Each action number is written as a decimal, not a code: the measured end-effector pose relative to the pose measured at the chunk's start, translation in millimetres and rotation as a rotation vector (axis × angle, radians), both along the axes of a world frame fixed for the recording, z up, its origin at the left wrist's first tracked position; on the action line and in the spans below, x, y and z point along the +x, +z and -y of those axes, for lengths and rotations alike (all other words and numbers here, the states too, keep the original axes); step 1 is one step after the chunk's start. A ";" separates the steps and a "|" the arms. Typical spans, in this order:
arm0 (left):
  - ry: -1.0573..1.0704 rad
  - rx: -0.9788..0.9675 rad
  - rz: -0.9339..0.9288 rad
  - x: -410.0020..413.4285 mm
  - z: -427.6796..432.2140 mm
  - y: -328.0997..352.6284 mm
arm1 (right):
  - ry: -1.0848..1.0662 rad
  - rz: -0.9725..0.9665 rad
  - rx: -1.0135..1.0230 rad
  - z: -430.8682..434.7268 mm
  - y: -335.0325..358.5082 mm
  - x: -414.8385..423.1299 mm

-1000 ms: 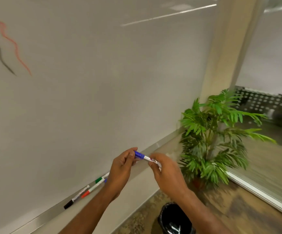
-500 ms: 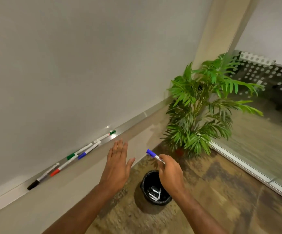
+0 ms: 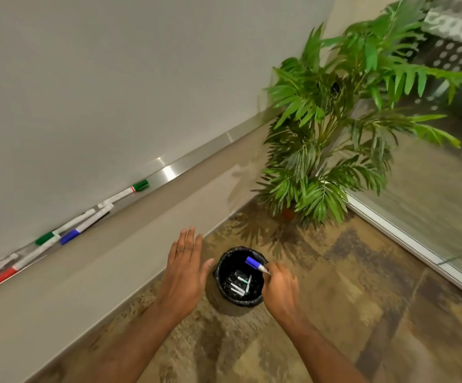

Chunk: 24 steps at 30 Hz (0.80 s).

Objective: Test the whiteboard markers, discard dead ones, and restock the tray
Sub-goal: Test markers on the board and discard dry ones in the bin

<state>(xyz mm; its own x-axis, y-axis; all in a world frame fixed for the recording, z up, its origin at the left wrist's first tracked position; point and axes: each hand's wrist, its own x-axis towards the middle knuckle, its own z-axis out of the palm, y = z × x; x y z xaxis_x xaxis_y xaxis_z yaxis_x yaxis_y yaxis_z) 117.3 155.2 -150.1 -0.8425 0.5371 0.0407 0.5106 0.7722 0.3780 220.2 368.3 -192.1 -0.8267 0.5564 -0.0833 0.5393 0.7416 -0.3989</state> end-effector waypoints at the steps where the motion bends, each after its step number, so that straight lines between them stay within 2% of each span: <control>1: 0.003 -0.004 0.006 -2.0 -2.3 -7.9 | 0.009 0.028 0.006 -2.5 -10.5 -2.3; 5: 0.021 -0.032 0.034 -8.2 -8.3 -31.6 | 0.053 0.139 0.030 -10.3 -43.9 -14.5; 12: 0.048 -0.030 0.051 -15.3 -15.3 -62.9 | 0.090 0.209 0.031 -22.7 -92.0 -45.1; 19: 0.073 -0.039 0.087 -14.4 -17.0 -84.9 | 0.062 0.206 0.022 -36.3 -121.1 -69.1; 24: 0.076 -0.060 0.108 -9.3 -13.8 -77.8 | 0.054 0.116 -0.019 -34.4 -117.4 -64.1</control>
